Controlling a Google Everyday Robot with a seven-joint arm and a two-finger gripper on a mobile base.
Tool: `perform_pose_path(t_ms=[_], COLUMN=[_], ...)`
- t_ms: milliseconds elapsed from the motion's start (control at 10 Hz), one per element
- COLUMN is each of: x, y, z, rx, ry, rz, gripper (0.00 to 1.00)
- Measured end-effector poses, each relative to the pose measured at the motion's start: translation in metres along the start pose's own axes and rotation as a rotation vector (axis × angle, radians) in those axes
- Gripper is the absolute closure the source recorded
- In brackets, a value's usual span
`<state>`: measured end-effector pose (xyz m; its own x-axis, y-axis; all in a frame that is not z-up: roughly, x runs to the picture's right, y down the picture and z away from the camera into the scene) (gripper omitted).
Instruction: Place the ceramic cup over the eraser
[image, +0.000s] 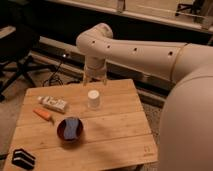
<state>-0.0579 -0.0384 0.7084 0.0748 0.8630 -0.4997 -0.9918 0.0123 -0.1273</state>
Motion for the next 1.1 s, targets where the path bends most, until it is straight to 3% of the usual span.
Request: perform_pose_path(t_ms=[200,400,500,800,1000,1100], x=[-0.026,-0.043,-0.047,-0.032,-0.018,-0.014], y=[0.013,0.021,0.023,0.02,0.011,0.008], z=[0.026,0.045,0.057,0.094,0.118,0.129], rx=[-0.036,-0.029,-0.005,0.077,0.098,0.086], ry=[0.0,-0.001,0.008,0.082,0.129,0.143], rz=[0.038,0.049,0.047,0.04,0.052,0.066], gripper=[0.34,0.34,0.34,0.34,0.34,0.34])
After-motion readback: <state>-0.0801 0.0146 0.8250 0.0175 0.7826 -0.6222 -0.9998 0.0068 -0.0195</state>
